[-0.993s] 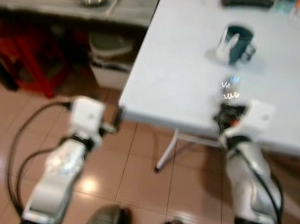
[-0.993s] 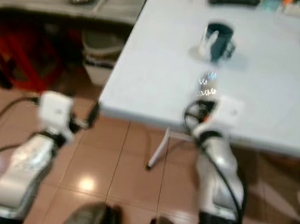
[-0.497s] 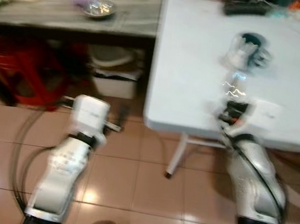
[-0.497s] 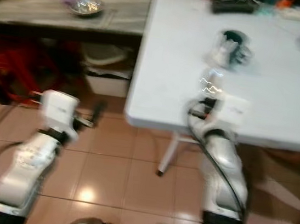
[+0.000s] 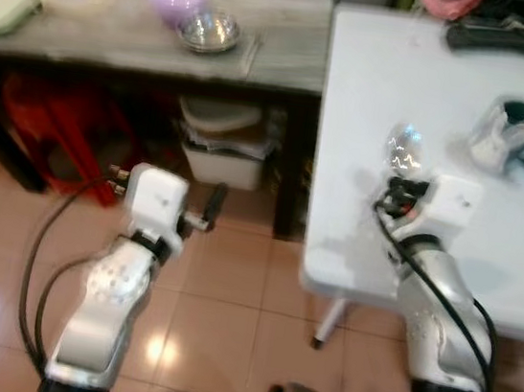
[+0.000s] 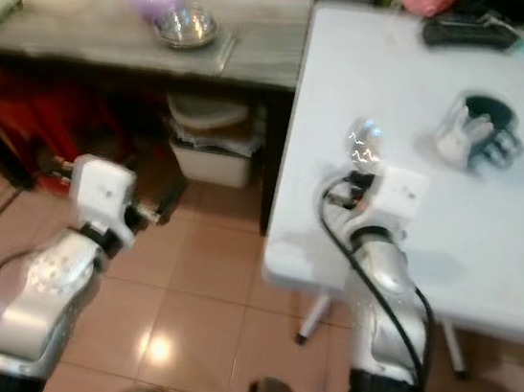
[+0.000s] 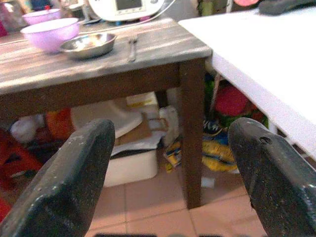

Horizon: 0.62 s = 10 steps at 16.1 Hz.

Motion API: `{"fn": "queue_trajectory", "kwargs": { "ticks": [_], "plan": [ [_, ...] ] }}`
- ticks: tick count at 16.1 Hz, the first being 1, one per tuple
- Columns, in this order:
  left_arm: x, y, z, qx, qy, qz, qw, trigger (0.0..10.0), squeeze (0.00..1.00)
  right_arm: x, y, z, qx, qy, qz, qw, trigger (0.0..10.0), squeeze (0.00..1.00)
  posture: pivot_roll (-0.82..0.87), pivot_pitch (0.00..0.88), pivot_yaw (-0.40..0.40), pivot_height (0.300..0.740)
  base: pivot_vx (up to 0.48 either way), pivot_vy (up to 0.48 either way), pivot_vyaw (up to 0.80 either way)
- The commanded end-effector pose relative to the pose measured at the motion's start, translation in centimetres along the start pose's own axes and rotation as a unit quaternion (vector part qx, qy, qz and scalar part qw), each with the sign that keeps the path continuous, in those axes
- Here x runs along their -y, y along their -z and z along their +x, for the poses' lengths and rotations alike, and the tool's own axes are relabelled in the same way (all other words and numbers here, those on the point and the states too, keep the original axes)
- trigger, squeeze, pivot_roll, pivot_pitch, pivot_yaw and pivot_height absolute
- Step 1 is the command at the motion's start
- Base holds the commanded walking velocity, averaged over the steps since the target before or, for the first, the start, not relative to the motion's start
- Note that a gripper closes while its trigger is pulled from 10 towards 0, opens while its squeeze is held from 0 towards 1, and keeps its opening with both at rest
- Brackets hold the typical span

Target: Setting the table

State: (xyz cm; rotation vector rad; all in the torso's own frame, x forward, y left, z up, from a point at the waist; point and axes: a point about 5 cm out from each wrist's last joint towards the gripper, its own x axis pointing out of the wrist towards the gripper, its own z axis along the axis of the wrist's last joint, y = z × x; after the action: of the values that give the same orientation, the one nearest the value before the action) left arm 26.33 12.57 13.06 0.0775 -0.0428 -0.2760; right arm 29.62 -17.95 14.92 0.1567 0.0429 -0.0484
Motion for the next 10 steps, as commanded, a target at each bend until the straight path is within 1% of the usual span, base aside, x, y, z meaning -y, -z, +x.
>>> {"fn": "queue_trajectory", "kwargs": {
  "ticks": [1,10],
  "plan": [
    [-0.88,-0.06,-0.24,-0.002,-0.011,0.010,1.000,10.0,0.00,-0.95,-0.38,0.06,0.009,-0.018,0.005,1.000,10.0,0.00,-0.01,0.097,0.055,0.740,0.360,0.315,0.00],
    [-0.88,-0.06,-0.24,-0.002,-0.011,0.010,1.000,10.0,0.00,-0.95,-0.38,0.06,0.009,-0.018,0.005,1.000,10.0,0.00,-0.01,0.097,0.055,0.740,0.360,0.315,0.00]
  ]
}}
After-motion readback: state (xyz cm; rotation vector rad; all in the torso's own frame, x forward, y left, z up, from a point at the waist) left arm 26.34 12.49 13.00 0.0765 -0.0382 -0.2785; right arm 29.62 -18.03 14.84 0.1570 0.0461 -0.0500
